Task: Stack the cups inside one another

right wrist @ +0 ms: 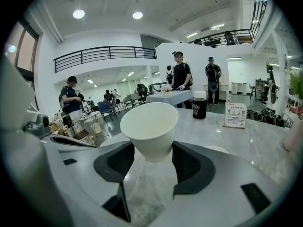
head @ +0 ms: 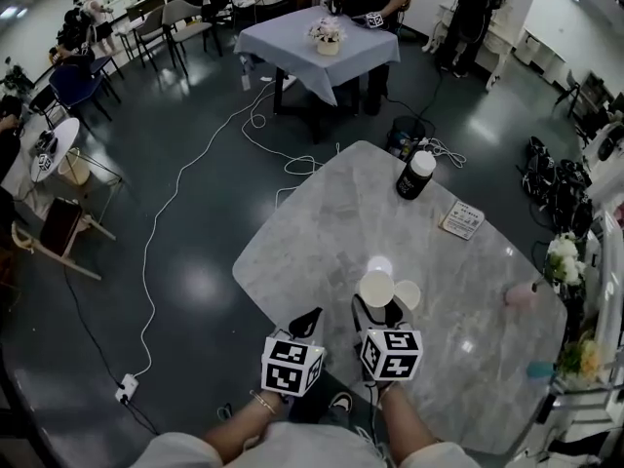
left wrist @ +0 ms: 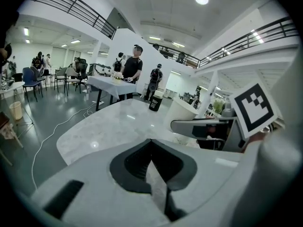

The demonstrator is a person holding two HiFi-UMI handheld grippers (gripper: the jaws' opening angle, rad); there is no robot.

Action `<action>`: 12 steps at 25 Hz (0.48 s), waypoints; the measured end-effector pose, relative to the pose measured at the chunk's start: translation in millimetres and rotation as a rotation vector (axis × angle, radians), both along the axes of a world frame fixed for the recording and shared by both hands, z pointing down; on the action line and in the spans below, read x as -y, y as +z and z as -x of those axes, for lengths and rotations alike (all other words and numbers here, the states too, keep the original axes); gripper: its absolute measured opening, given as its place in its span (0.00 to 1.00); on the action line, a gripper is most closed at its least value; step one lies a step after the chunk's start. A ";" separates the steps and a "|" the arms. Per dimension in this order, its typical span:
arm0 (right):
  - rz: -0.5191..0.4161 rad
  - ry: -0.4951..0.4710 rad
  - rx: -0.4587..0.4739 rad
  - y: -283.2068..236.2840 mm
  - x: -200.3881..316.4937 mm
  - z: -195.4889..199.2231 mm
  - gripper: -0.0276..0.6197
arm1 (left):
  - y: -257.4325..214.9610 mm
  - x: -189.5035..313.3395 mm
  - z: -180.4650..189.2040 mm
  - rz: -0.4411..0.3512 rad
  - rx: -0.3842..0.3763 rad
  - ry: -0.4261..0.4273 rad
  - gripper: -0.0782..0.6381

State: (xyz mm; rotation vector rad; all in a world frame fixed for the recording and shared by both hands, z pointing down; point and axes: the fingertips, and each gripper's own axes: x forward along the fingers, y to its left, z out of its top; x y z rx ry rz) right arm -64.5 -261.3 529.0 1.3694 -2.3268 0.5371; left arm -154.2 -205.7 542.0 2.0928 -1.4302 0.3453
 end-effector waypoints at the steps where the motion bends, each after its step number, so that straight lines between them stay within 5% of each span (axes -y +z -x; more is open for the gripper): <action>1: -0.005 0.008 0.001 -2.1 0.1 -4.4 0.40 | -2.0 1.6 -5.2 -0.006 0.000 0.012 0.10; 12: -0.026 0.127 0.003 -14.3 -0.8 -60.1 0.40 | -13.2 13.6 -60.1 -0.033 0.003 0.146 0.10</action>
